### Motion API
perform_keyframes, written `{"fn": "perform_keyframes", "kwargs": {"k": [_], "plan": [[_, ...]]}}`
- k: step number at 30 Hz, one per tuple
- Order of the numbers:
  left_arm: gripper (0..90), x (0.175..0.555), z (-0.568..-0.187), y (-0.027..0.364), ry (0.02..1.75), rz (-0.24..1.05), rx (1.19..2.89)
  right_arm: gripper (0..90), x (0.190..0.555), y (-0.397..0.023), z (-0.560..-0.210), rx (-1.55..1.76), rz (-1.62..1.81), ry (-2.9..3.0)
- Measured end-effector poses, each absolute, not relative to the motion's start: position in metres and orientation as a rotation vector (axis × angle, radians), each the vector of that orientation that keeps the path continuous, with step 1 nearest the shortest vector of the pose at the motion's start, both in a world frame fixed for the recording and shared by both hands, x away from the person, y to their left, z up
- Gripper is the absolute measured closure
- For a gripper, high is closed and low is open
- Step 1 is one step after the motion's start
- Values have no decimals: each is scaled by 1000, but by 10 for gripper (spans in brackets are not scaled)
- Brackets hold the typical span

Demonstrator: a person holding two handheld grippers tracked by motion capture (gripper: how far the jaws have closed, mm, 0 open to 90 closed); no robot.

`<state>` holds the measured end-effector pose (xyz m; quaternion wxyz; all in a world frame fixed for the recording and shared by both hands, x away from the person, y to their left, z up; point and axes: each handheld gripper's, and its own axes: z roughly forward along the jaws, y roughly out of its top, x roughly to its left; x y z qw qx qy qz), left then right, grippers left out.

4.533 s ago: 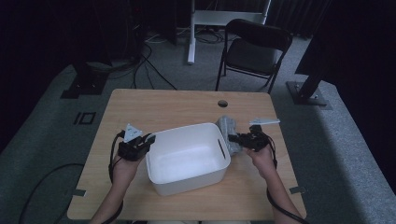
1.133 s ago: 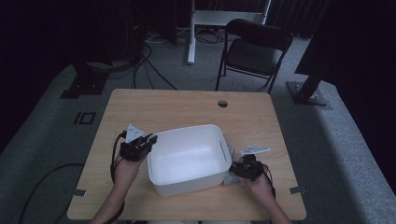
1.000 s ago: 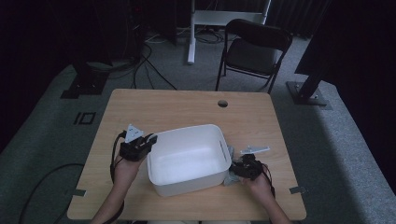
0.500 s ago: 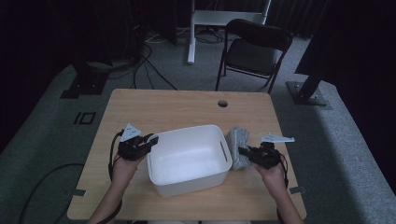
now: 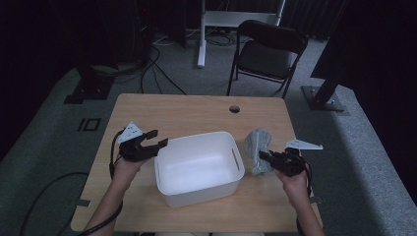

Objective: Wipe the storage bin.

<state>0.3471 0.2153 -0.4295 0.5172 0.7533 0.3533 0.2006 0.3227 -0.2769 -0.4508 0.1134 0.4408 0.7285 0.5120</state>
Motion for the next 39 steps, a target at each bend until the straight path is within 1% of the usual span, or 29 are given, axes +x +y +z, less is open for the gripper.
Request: {"fn": "perform_keyframes", "kwargs": {"k": [3, 6, 8, 9, 11, 12, 14, 18, 20, 22, 24, 25, 27, 29, 32, 39], "plan": [[430, 350, -430, 213, 809, 456, 1842, 763, 321, -280, -449, 1293, 1507, 2124], [464, 354, -434, 212, 777, 390, 1863, 763, 320, -284, -447, 1299, 1511, 2107], [475, 355, -436, 213, 764, 376, 1876, 763, 319, -286, -446, 1300, 1515, 2101], [509, 356, -437, 213, 757, 356, 1883, 763, 319, -287, -446, 1301, 1515, 2097], [511, 356, -439, 214, 756, 348, 1890, 762, 319, -288, -446, 1304, 1516, 2093], [537, 356, -439, 215, 752, 340, 1895, 763, 319, -288, -446, 1308, 1518, 2090], [540, 356, -440, 214, 749, 326, 1899, 762, 319, -288, -447, 1307, 1515, 2093], [574, 355, -442, 208, 728, 364, 1939, 762, 319, -288, -447, 1307, 1510, 2092], [581, 356, -443, 208, 731, 360, 1938, 762, 320, -288, -448, 1307, 1511, 2093], [629, 356, -443, 208, 749, 376, 1934, 762, 319, -289, -448, 1312, 1510, 2089], [646, 356, -444, 207, 754, 402, 1942, 762, 319, -289, -448, 1313, 1509, 2086], [678, 356, -445, 206, 757, 411, 1948, 762, 319, -290, -448, 1314, 1511, 2084], [691, 357, -447, 206, 762, 413, 1945, 762, 319, -290, -448, 1312, 1510, 2082], [742, 358, -447, 207, 773, 418, 1936, 762, 319, -290, -448, 1312, 1511, 2083], [757, 359, -447, 206, 785, 412, 1935, 762, 319, -290, -448, 1312, 1511, 2082], [763, 355, -447, 204, 815, 448, 1925, 762, 320, -288, -449, 1315, 1511, 2087]]}}
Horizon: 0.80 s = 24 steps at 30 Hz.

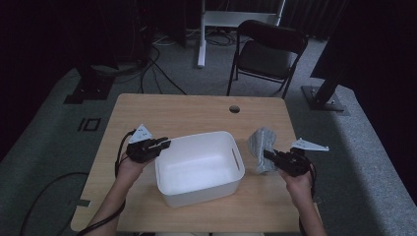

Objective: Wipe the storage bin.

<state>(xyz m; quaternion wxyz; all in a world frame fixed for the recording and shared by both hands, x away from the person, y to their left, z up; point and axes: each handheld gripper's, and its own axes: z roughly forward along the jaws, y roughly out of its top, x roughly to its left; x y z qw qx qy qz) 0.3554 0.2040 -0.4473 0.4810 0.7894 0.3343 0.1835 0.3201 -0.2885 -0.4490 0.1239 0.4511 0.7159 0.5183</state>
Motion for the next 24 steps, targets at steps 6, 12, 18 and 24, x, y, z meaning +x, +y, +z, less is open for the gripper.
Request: {"fn": "perform_keyframes", "kwargs": {"k": [6, 12, 18, 24], "plan": [[778, 351, -447, 204, 854, 464, 1910, 762, 320, -290, -448, 1318, 1515, 2079], [810, 347, -449, 208, 891, 490, 1877, 762, 321, -292, -448, 1325, 1515, 2072], [839, 342, -449, 209, 938, 509, 1857, 762, 321, -291, -448, 1322, 1515, 2072], [838, 335, -447, 205, 990, 528, 1858, 762, 320, -292, -447, 1321, 1517, 2070]]}}
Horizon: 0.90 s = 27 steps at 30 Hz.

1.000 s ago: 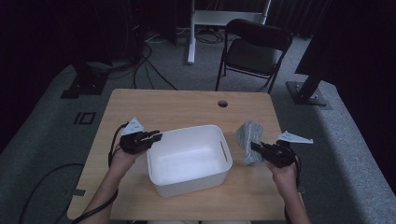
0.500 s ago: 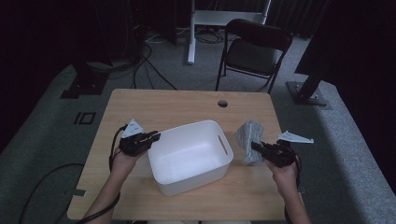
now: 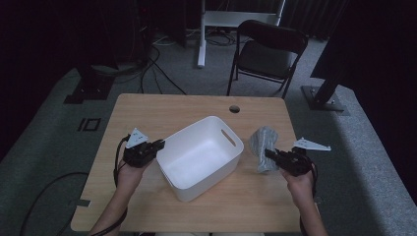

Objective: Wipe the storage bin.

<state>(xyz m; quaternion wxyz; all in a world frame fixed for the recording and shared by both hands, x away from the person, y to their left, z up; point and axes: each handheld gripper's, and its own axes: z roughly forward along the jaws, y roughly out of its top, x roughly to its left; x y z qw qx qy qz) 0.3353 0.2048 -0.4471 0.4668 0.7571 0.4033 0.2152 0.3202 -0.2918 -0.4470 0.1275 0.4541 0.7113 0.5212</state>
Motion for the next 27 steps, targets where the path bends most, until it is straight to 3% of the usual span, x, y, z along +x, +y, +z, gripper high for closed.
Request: {"fn": "perform_keyframes", "kwargs": {"k": [10, 17, 23, 27], "plan": [[822, 327, -449, 207, 982, 483, 1834, 762, 320, -292, -446, 1320, 1519, 2067], [664, 341, -444, 209, 937, 471, 1845, 762, 319, -292, -445, 1320, 1521, 2063], [673, 353, -443, 203, 898, 422, 1857, 762, 318, -292, -446, 1317, 1521, 2067], [743, 354, -443, 202, 914, 426, 1874, 762, 319, -292, -446, 1319, 1522, 2067]]}}
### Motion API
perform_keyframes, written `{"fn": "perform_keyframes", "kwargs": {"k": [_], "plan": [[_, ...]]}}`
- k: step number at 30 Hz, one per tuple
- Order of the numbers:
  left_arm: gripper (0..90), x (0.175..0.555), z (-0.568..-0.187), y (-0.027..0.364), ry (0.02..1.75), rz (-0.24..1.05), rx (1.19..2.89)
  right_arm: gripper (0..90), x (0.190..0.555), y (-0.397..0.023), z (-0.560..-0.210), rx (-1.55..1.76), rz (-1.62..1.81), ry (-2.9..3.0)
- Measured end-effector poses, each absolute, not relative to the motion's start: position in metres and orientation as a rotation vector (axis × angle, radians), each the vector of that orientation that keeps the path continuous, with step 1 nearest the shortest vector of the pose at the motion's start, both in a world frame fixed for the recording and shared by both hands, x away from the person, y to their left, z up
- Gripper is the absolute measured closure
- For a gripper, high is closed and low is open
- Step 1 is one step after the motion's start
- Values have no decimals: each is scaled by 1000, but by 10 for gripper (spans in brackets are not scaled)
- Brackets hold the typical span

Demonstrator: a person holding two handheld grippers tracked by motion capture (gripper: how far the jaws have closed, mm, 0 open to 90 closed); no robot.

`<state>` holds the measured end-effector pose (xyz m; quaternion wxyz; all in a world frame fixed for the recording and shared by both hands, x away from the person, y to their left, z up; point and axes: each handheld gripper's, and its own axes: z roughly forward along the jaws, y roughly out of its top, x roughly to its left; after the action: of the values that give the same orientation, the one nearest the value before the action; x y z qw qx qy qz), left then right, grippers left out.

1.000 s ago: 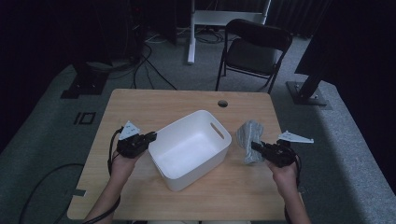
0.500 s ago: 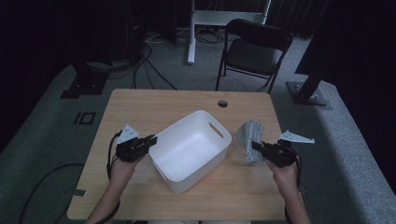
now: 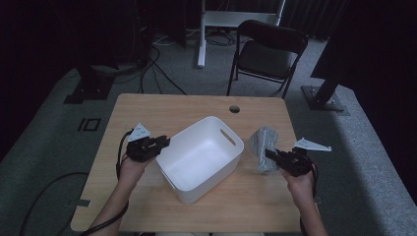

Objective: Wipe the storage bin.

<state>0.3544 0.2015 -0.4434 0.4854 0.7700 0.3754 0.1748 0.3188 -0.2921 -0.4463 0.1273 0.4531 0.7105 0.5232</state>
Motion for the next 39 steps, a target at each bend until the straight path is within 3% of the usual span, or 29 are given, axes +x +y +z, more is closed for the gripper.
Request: {"fn": "perform_keyframes", "kwargs": {"k": [4, 17, 29, 39], "plan": [[842, 353, -443, 198, 905, 432, 1919, 762, 319, -291, -446, 1315, 1523, 2071], [874, 340, -446, 196, 1020, 523, 1846, 762, 319, -291, -446, 1315, 1530, 2069], [865, 339, -447, 201, 988, 494, 1846, 762, 319, -289, -444, 1308, 1543, 2075], [771, 334, -450, 205, 1012, 470, 1835, 762, 318, -287, -445, 1301, 1542, 2081]]}}
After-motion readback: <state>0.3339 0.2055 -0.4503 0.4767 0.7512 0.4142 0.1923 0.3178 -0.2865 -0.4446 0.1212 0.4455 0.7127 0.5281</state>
